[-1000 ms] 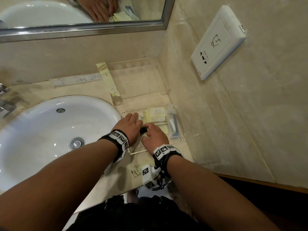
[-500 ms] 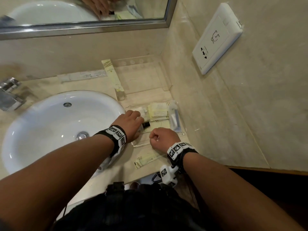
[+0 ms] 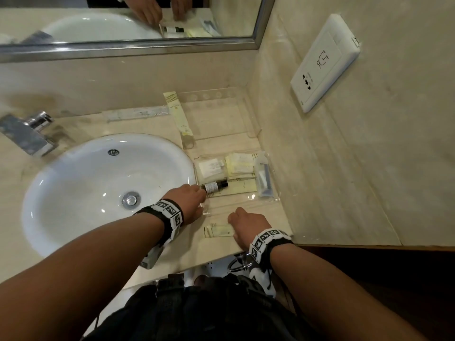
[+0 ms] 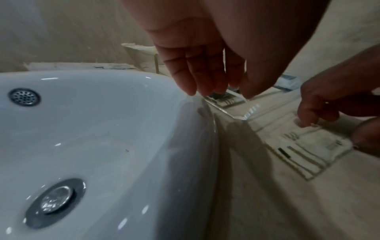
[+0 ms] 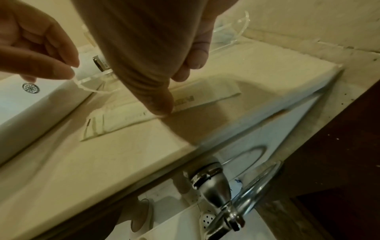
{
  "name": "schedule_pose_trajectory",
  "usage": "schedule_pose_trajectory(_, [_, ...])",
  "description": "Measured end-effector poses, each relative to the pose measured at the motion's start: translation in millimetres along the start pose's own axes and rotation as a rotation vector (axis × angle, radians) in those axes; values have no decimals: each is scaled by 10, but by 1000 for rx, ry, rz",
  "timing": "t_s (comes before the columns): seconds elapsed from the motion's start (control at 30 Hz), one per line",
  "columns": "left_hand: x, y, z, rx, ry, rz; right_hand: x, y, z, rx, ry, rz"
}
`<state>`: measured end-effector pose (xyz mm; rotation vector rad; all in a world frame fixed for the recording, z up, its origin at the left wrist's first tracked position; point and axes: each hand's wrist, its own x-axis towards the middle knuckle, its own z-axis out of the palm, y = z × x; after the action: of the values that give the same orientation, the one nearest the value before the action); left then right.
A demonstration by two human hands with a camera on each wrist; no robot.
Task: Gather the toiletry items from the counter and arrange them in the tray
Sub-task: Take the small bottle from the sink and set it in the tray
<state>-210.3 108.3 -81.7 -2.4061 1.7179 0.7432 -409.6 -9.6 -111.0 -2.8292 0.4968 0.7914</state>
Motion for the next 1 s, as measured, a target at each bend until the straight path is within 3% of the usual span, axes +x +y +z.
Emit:
schedule_pose_trajectory(0.27, [-83,66,20,-31,12,-18,-47,-9,-77,124,44,-32])
schedule_pose_trajectory(0.4, [-103,46,6,-79,20,-74,-32,9,-265,210,161,-72])
schedule_pose_trajectory(0.57, [-105,7,-34,-140,89,-191,172,148,-569,130,273,-30])
schedule_pose_trajectory(0.83, [-146,46,49,-148,125,-192,457,267,-512,5,153,7])
schedule_pose_trajectory(1.0, [-165,108,66,-81,86,-51,555,184,-476,6,157,64])
